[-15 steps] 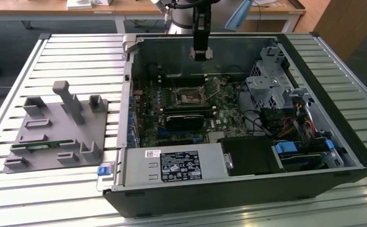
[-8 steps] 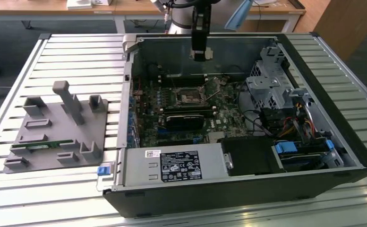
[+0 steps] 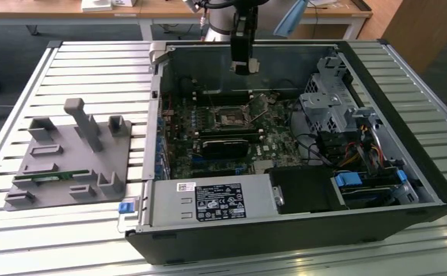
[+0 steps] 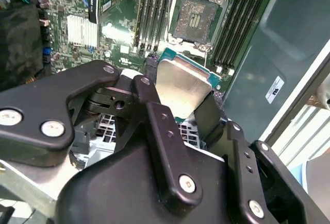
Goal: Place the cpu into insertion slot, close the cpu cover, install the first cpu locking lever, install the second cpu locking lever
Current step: 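Place the cpu into insertion slot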
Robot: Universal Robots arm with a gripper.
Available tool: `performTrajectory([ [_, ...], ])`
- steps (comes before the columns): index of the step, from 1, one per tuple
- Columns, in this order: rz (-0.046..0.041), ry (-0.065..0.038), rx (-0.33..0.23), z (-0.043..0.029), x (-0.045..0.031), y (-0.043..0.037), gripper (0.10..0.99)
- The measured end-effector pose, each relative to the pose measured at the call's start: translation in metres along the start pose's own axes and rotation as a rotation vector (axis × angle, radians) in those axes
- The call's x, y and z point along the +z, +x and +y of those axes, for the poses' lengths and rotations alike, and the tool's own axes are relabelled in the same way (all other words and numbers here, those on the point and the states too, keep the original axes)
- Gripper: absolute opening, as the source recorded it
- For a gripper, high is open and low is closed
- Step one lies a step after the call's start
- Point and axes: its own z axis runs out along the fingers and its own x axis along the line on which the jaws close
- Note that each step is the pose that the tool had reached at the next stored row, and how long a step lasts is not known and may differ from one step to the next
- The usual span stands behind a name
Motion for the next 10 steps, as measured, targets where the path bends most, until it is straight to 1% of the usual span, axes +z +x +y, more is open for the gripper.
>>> performTrajectory([
  [2, 0.0017, 0.000, -0.021, 0.0000, 0.0001, 0.0000, 0.537],
  [10, 0.0147, 0.003, -0.166, -0.0002, 0.0018, 0.0000, 0.537],
])
